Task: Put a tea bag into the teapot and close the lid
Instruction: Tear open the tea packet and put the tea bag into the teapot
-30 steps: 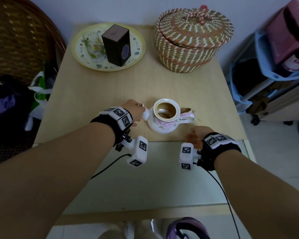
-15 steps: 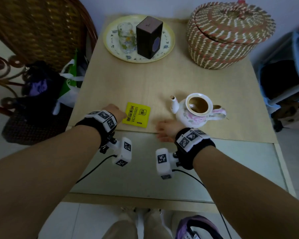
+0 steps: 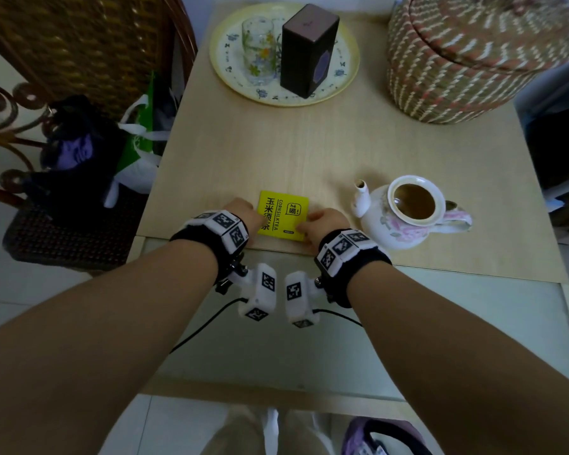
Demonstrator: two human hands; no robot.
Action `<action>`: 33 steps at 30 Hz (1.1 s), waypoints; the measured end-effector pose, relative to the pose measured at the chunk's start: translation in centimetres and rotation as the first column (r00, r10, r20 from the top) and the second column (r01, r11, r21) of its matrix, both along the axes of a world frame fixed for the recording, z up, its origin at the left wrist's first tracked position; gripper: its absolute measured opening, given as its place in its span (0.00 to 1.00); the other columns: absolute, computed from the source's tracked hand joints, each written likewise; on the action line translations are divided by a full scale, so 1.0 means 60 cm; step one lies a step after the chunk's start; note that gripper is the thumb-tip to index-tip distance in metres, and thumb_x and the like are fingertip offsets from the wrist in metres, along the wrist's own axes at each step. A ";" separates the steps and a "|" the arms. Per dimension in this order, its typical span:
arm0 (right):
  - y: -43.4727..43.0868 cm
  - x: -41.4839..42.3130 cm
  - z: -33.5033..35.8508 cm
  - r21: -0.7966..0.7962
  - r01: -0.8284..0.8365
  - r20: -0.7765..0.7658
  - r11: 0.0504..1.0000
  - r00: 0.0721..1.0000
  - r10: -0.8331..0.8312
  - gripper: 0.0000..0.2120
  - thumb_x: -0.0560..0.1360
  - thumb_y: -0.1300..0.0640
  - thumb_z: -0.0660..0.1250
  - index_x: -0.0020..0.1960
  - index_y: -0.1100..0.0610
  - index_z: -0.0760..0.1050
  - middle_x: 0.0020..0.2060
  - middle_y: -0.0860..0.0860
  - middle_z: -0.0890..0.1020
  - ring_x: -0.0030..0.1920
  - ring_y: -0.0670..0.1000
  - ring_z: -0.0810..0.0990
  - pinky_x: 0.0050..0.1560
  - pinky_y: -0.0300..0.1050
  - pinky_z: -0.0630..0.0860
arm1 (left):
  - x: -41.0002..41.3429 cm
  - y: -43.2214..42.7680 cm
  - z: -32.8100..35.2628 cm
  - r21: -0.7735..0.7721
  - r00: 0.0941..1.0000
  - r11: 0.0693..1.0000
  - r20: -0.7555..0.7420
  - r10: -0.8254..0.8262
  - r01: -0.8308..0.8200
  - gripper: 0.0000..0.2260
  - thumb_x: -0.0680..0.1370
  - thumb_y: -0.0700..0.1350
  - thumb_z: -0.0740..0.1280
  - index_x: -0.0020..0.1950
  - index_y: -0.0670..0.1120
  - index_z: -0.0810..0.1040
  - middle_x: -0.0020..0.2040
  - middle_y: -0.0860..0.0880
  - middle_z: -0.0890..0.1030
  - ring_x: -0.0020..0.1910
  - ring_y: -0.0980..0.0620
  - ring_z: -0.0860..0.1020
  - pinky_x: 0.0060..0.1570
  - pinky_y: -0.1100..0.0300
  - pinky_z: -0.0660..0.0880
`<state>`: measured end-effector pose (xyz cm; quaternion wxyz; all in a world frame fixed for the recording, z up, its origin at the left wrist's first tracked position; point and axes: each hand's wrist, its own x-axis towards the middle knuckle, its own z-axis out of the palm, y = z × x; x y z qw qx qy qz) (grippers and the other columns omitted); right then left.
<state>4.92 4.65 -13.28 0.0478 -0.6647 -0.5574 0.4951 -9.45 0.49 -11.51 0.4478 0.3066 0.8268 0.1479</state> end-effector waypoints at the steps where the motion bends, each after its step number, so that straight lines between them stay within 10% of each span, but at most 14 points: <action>1: 0.001 0.002 -0.002 -0.010 0.004 -0.011 1.000 1.000 -0.004 0.11 0.68 0.59 0.69 0.49 0.62 0.78 0.36 0.58 0.80 0.42 0.59 0.80 0.53 0.56 0.79 | 0.000 -0.002 0.006 -0.015 0.999 0.999 -0.004 -0.033 0.033 0.07 0.73 0.45 0.68 0.38 0.43 0.73 0.47 0.39 0.78 0.45 0.42 0.79 0.55 0.47 0.78; 7: 0.004 0.016 0.005 0.016 -0.018 -0.079 1.000 0.997 0.019 0.05 0.69 0.55 0.69 0.42 0.56 0.79 0.29 0.50 0.76 0.31 0.52 0.73 0.45 0.52 0.74 | -0.012 -0.010 0.022 0.046 0.995 0.995 0.044 -0.094 0.092 0.18 0.74 0.55 0.65 0.53 0.42 0.79 0.33 0.45 0.77 0.32 0.46 0.75 0.38 0.57 0.75; 11: 0.010 0.026 0.041 0.036 -0.077 -0.167 0.996 0.983 0.082 0.11 0.72 0.59 0.67 0.32 0.53 0.70 0.28 0.52 0.75 0.31 0.53 0.74 0.39 0.49 0.73 | -0.015 -0.006 0.055 0.181 0.990 0.983 0.128 -0.055 0.031 0.11 0.72 0.53 0.68 0.46 0.47 0.77 0.45 0.44 0.78 0.44 0.46 0.76 0.53 0.49 0.77; 16: 0.016 0.040 0.108 0.134 -0.082 -0.281 0.988 0.953 0.117 0.05 0.72 0.63 0.66 0.45 0.56 0.71 0.32 0.50 0.75 0.31 0.48 0.75 0.32 0.42 0.73 | -0.013 0.000 0.117 0.269 0.964 0.962 0.239 -0.115 0.048 0.07 0.74 0.45 0.68 0.50 0.45 0.78 0.49 0.41 0.80 0.47 0.45 0.79 0.51 0.51 0.77; 19: 0.018 0.049 0.147 0.245 -0.010 -0.356 0.970 0.929 0.099 0.19 0.71 0.63 0.68 0.59 0.52 0.71 0.37 0.48 0.72 0.36 0.50 0.75 0.38 0.45 0.75 | -0.004 -0.002 0.154 0.245 0.956 0.957 0.211 -0.206 0.152 0.09 0.74 0.45 0.69 0.52 0.45 0.80 0.49 0.41 0.81 0.49 0.45 0.79 0.57 0.49 0.76; 33: 0.011 0.102 0.229 0.393 -0.056 -0.383 0.918 0.898 0.219 0.06 0.72 0.62 0.67 0.45 0.54 0.81 0.34 0.47 0.80 0.34 0.43 0.77 0.44 0.42 0.74 | 0.060 0.025 0.226 0.449 0.943 0.858 0.091 -0.321 0.248 0.02 0.73 0.46 0.69 0.43 0.49 0.80 0.35 0.53 0.80 0.33 0.58 0.77 0.26 0.73 0.74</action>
